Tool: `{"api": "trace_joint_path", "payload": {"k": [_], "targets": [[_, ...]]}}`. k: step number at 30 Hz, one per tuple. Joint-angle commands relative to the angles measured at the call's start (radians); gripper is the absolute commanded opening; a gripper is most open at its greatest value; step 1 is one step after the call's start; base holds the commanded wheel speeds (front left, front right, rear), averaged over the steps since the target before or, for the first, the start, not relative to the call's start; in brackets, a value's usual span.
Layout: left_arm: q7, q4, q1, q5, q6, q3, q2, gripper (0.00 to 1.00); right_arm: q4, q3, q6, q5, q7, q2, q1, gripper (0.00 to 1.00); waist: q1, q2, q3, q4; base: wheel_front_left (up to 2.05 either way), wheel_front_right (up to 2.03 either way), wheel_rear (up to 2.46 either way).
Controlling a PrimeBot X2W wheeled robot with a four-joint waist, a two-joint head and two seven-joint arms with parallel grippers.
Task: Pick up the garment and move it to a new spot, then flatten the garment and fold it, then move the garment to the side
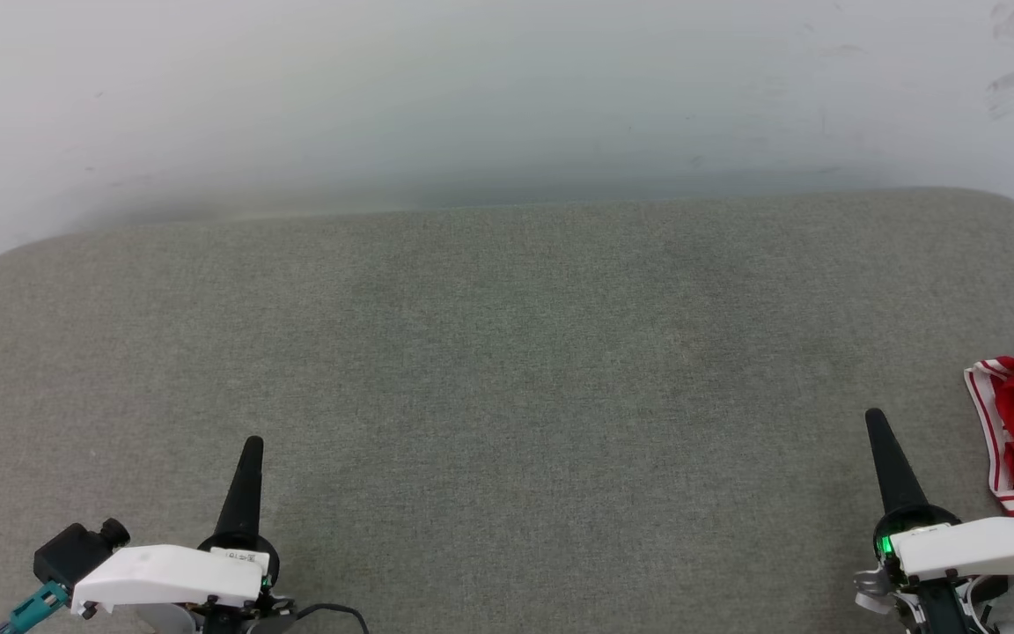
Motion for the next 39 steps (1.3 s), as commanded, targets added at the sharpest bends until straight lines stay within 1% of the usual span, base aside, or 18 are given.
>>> {"api": "trace_joint_path", "payload": {"k": [1,17,18,39], "targets": [[0.006,-0.001,-0.025,-0.027,-0.002,0.005,0.004,0.0,-0.005,-0.004,0.0,0.027,0.008,-0.007,-0.029,0.0,0.0,0.0,-0.001,0.0,0.0,0.0,0.0],[0.044,0.024,-0.044,-0.164,-0.002,0.015,0.002,0.0,0.004,-0.018,0.0,0.164,0.045,-0.005,-0.034,0.0,0.0,0.0,-0.007,0.001,0.0,0.0,0.0],[0.051,0.029,-0.048,-0.19,-0.002,0.017,0.002,0.0,0.006,-0.021,0.0,0.189,0.052,-0.005,-0.034,0.0,0.0,0.0,-0.008,0.001,0.0,0.0,0.0],[0.097,0.061,-0.066,-0.349,-0.003,0.03,-0.003,0.0,0.018,-0.04,0.0,0.347,0.096,-0.001,-0.045,0.0,0.0,0.0,-0.017,0.002,0.0,0.0,0.0]]}}
